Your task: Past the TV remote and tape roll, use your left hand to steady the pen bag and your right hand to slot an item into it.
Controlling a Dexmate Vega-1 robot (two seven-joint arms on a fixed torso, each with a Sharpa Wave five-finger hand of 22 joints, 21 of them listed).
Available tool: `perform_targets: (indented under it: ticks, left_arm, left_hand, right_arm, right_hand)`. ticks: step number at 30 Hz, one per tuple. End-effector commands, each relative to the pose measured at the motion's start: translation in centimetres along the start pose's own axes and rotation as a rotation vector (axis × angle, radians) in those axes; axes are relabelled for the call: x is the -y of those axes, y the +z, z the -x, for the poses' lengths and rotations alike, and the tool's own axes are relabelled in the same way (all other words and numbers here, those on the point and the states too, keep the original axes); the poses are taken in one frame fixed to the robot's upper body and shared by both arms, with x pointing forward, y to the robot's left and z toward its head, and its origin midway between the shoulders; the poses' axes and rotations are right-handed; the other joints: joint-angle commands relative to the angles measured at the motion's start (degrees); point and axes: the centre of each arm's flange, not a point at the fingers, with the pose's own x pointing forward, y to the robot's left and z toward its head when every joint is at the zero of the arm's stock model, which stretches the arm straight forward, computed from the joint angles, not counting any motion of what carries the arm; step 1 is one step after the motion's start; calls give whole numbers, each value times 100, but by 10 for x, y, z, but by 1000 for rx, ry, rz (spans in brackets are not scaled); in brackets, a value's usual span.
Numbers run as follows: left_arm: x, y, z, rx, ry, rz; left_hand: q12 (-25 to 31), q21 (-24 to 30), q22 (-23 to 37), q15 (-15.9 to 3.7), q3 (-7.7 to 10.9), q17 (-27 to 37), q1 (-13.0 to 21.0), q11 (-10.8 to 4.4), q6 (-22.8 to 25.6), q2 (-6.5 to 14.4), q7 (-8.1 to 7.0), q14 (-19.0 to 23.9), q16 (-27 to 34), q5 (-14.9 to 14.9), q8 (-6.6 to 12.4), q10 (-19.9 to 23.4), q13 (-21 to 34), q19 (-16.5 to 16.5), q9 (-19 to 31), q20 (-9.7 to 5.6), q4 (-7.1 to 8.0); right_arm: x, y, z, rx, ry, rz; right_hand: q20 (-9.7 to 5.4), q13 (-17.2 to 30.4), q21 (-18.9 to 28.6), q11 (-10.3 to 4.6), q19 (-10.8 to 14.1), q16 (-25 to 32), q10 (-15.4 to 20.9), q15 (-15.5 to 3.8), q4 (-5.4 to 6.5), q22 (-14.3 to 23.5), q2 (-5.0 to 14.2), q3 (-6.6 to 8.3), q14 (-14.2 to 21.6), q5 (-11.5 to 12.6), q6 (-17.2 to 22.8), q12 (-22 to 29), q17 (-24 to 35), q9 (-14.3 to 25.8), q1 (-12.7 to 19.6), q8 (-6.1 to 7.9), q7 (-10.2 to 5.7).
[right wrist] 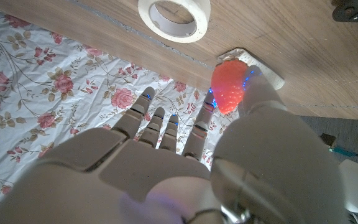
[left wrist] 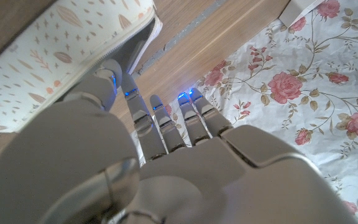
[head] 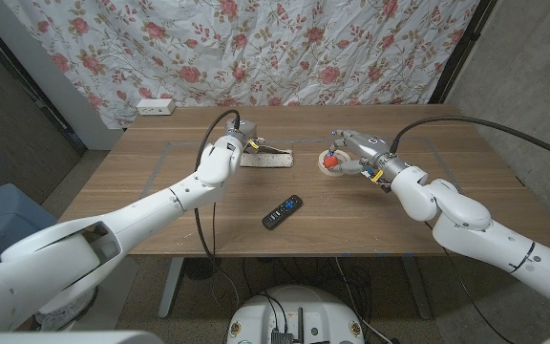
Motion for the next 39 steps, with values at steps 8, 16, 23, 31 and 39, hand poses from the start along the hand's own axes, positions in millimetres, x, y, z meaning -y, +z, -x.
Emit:
perform_targets:
  ticks: [8, 16, 23, 31, 39]
  left_arm:
    - [13, 5, -7, -4, 5, 31]
    - [17, 2, -7, -8, -11, 22]
    - [17, -2, -5, -16, -24, 17]
    - [16, -6, 1, -21, -31, 11]
    - [15, -8, 2, -19, -38, 8]
  left_hand:
    - [7, 17, 10, -741, -71, 9, 140, -10, 220, 23, 24, 96, 24, 0, -10, 162, 28, 91, 8, -202, 4]
    - [-6, 15, 10, -762, -119, 7, 226, -10, 293, 33, 58, 151, 20, 1, -30, 244, 27, 124, 7, -199, -2]
    - [-27, 6, 10, -763, -153, 6, 301, -2, 243, 28, 39, 142, -4, 3, -84, 255, 26, 128, 6, -197, -12]
    - [-76, -8, 10, -747, -247, 7, 387, 14, 50, -32, 38, 108, -40, 1, -206, 183, 25, 123, 3, -201, -9]
    - [-99, -20, 11, -731, -326, 10, 432, 22, -77, -65, 43, 72, -54, 4, -268, 127, 25, 99, 1, -190, 8]
  right_arm:
    - [3, -1, 2, -7, 8, 9]
    - [3, 0, 1, -7, 6, 11]
    - [3, 0, 1, -11, 7, 11]
    - [3, 1, 1, -16, 5, 12]
    - [3, 2, 1, -23, 4, 11]
  right_hand:
    - [-25, -2, -14, -7, 7, 11, 50, -10, -15, 23, 117, -33, 38, 44, 131, -18, 18, 115, 33, 215, -78]
    - [-24, -2, -14, -6, 7, 7, 53, -10, -14, 23, 125, -41, 35, 46, 128, -20, 19, 116, 32, 222, -84]
    - [-31, -2, -13, -8, 10, 9, 50, -7, -11, 23, 130, -47, 46, 47, 138, -23, 20, 117, 29, 232, -81]
    - [-27, -2, -14, -10, 9, 7, 54, -10, -11, 23, 136, -53, 47, 49, 124, -24, 21, 117, 28, 233, -75]
    - [-27, -2, -14, -7, 9, 1, 55, -16, -13, 23, 141, -60, 42, 51, 134, -26, 21, 116, 30, 243, -78]
